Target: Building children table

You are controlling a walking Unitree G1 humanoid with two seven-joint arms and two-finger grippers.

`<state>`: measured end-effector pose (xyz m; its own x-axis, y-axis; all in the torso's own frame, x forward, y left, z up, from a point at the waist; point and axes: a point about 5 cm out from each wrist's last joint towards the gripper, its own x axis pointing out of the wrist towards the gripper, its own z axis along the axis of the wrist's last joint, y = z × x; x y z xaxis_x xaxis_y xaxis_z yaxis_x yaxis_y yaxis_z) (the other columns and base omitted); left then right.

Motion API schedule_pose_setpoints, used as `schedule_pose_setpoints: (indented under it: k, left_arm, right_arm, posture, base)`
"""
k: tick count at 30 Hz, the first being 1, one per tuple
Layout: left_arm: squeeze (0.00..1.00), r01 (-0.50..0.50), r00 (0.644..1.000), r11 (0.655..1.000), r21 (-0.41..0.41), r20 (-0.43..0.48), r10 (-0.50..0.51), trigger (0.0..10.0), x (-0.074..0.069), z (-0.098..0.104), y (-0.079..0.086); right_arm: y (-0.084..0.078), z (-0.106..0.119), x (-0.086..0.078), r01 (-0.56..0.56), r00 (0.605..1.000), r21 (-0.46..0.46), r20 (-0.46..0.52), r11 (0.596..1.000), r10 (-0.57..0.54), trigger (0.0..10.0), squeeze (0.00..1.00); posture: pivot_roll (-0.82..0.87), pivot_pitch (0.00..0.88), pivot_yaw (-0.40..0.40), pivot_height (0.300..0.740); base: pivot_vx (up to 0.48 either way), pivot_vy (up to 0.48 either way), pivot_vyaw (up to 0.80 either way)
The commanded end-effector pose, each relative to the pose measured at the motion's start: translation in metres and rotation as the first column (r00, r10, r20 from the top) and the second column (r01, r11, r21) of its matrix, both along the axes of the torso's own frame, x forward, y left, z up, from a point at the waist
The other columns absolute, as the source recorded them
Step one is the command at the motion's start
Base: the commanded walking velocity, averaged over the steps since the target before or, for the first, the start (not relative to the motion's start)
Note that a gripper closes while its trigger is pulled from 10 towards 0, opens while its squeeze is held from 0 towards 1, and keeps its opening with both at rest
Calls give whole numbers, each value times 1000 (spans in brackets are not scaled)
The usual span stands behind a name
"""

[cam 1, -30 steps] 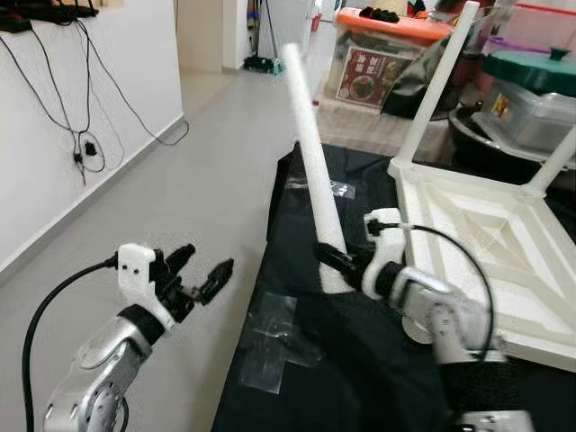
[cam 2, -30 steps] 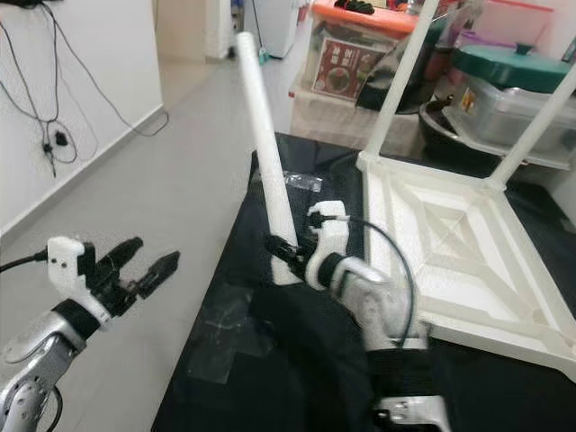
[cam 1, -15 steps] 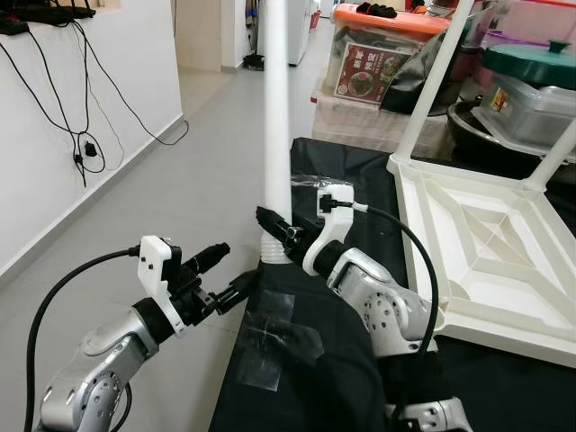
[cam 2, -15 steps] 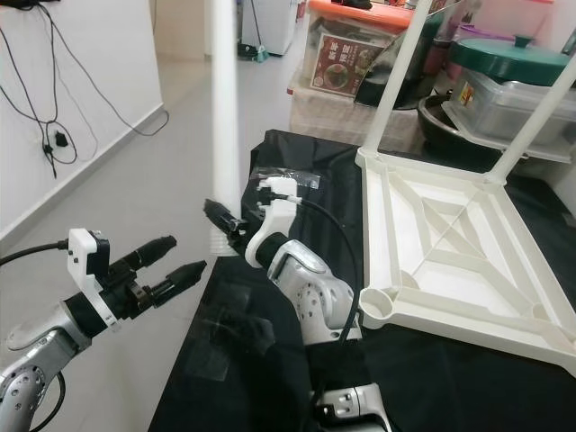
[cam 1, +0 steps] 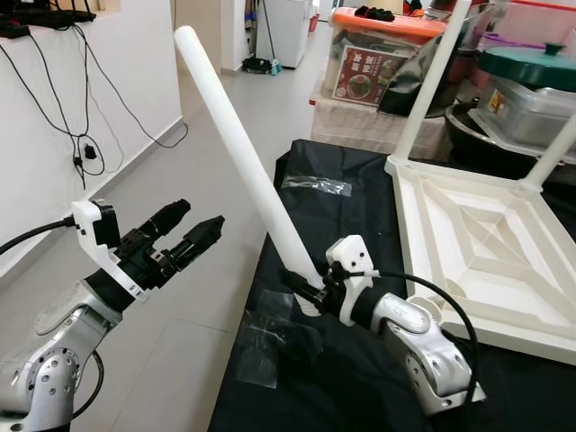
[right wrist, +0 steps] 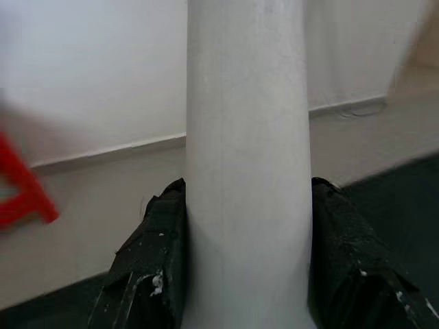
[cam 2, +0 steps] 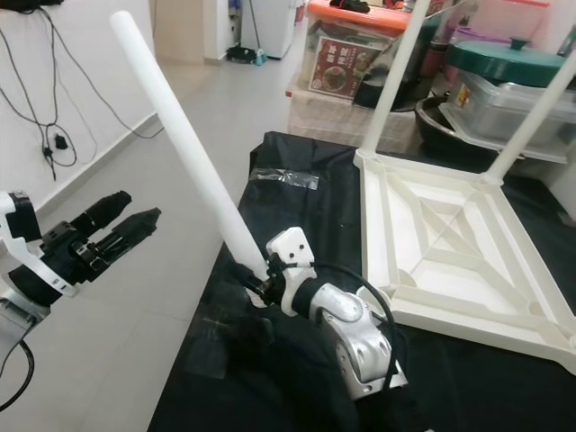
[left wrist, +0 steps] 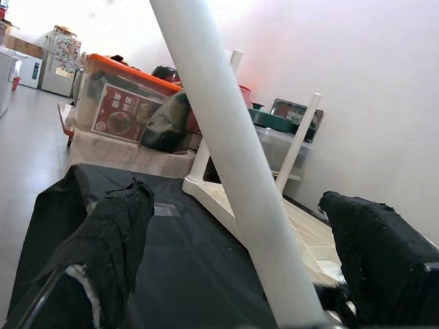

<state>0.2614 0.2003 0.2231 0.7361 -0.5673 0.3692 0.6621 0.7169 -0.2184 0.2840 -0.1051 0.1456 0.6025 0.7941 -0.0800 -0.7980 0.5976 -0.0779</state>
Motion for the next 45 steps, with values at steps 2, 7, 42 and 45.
schedule_pose_setpoints:
  k: [2, 7, 42, 45]
  left_arm:
    - [0, -6, 1000, 1000, 18, -7, 6, 10000, 4, 0, 3]
    - [0, -5, 1000, 1000, 15, -15, 6, 10000, 6, 1, 4]
    - [0, -65, 996, 988, -143, 55, 74, 0, 27, 15, -7]
    - [0, -65, 996, 988, -142, 51, 73, 0, 28, 14, -10]
  right_arm:
    - [7, 6, -8, -85, 995, -6, 44, 996, 86, 0, 0]
    - [8, 5, -14, -133, 989, -34, 58, 990, 135, 0, 0]
    - [15, 1, -6, -115, 983, -115, 129, 987, 130, 0, 0]
    - [13, -2, 2, -39, 989, -168, 132, 985, 62, 10000, 0]
  posture:
    - [65, 0, -93, 740]
    - [63, 0, -91, 740]
    - [58, 0, -89, 740]
    - [56, 0, -87, 740]
  base:
    - [0, 0, 0]
    - [0, 0, 0]
    - [0, 0, 0]
    - [0, 0, 0]
